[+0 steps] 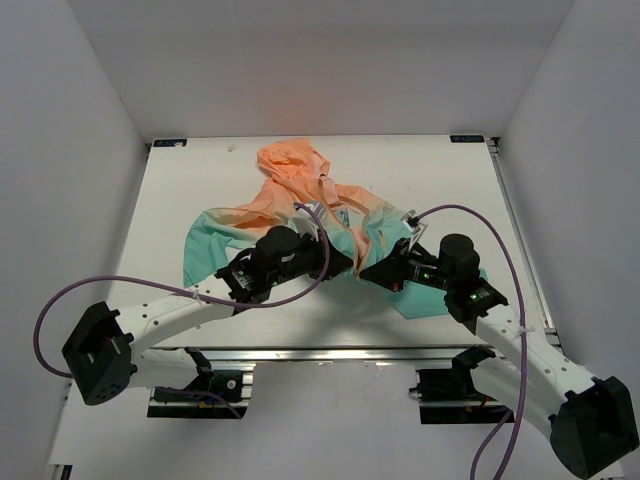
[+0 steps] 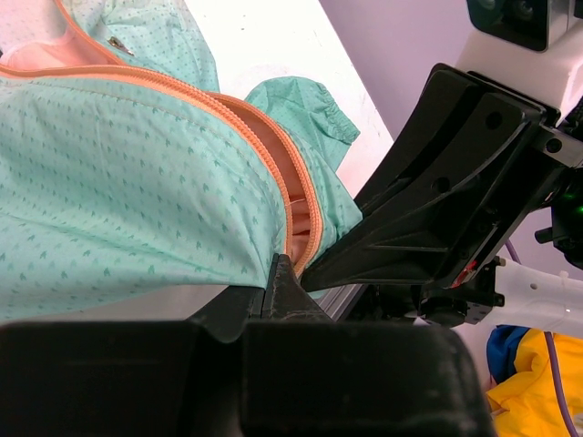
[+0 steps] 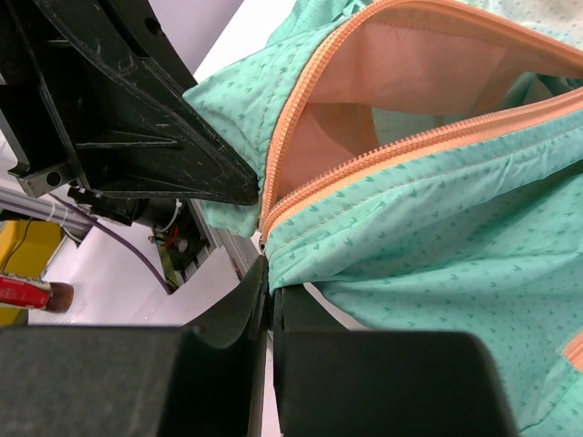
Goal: Zip up the jacket
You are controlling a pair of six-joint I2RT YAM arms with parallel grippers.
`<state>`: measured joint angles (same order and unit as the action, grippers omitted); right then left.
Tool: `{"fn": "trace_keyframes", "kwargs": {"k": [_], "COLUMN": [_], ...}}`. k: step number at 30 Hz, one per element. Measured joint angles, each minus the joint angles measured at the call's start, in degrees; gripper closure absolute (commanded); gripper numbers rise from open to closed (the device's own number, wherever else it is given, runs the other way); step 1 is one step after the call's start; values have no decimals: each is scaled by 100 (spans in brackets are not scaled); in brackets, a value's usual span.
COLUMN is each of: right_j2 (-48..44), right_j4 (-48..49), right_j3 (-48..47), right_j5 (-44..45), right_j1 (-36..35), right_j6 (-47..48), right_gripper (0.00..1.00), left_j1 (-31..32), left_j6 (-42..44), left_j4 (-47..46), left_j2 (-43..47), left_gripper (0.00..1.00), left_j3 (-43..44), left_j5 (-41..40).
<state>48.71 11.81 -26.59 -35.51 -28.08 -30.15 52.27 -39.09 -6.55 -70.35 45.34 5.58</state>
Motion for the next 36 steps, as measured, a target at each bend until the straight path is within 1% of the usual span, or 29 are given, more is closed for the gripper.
{"fn": "trace_keyframes", "kwargs": {"k": [14,36], "right_j2": [2,-221], "right_j4": [0,33], "right_j3": [0,2], "right_j5": [-79,-144], "right_j1": [0,216], "right_j6": [-35,-48], "right_gripper": [100,100], "left_j1": [-4,-9], "left_j6": [2,4], "left_j4": [-9,-249], "left_j2": [0,181], "left_gripper": [100,100], "left_j3": [0,-278], "left_j5": [42,505]}}
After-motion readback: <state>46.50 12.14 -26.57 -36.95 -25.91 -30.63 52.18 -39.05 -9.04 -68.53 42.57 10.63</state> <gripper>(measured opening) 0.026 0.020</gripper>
